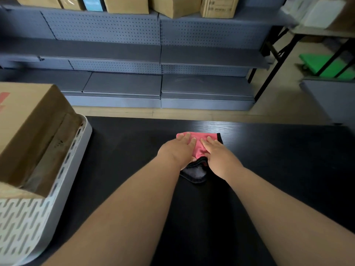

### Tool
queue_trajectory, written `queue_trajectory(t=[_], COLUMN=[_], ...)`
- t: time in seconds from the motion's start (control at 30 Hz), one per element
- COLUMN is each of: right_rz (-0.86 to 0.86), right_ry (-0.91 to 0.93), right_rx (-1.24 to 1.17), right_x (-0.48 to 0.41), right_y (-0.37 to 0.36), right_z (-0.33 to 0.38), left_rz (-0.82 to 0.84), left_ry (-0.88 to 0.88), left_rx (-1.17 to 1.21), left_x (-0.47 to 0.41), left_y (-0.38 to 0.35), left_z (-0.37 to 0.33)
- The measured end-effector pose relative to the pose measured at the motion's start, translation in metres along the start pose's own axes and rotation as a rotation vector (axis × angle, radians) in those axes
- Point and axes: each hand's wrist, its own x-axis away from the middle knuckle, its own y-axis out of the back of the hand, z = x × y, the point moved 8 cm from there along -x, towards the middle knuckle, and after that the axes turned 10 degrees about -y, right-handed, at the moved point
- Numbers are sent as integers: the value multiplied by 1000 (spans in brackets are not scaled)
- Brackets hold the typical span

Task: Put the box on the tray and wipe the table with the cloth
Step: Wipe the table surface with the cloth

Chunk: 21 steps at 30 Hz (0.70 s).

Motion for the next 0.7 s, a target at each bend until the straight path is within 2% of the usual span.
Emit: queue_trajectory(t=[0.33, 0.7], right_rz=[-9, -29], right_ry=[-55, -115], right_rx=[-34, -27], right_x=[36, 124], right_y=[2, -25], right_z=[-61, -91], left_rz=[-10, 5], left_ry=[-64, -167], left_rx=[-19, -39], left_x=[-6, 47], left_y=[-13, -56], left_z=[-65, -123])
